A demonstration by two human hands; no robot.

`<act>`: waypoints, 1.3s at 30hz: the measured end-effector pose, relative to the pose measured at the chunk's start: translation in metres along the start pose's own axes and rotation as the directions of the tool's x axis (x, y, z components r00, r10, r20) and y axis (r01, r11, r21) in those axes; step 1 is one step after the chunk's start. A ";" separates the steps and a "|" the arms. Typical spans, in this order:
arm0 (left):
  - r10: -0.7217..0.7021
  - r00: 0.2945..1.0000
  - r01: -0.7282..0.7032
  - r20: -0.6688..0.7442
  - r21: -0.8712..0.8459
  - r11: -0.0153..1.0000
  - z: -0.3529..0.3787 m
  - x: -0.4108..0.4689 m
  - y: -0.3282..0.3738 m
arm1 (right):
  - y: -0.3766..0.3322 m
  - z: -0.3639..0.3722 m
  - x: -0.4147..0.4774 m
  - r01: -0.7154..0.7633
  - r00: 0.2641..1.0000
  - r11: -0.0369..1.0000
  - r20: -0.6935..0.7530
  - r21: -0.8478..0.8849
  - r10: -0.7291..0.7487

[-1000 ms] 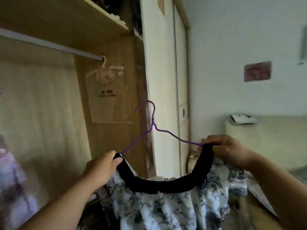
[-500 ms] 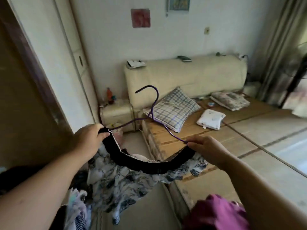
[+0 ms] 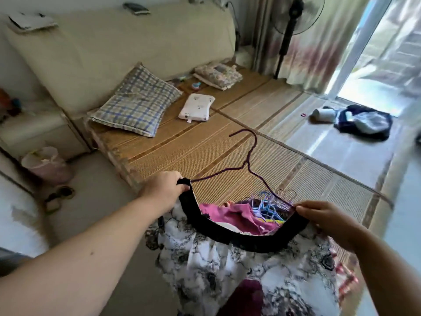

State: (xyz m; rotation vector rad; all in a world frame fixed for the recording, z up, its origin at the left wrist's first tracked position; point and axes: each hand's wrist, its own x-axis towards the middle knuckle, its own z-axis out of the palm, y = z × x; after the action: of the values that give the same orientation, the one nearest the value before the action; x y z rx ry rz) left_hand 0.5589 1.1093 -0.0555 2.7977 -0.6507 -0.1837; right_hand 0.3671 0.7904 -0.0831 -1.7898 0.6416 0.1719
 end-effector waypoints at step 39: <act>-0.261 0.962 0.259 0.085 0.038 0.965 0.018 -0.007 -0.041 | -0.096 0.187 0.130 0.559 0.829 0.612 0.370 -0.559 -0.420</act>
State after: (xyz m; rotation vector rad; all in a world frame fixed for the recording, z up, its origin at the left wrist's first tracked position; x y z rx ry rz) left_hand 0.5662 1.1439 -0.0836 2.9064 -0.3025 -0.3553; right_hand 0.5627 0.9371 -0.1173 -2.5200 -0.1304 0.2095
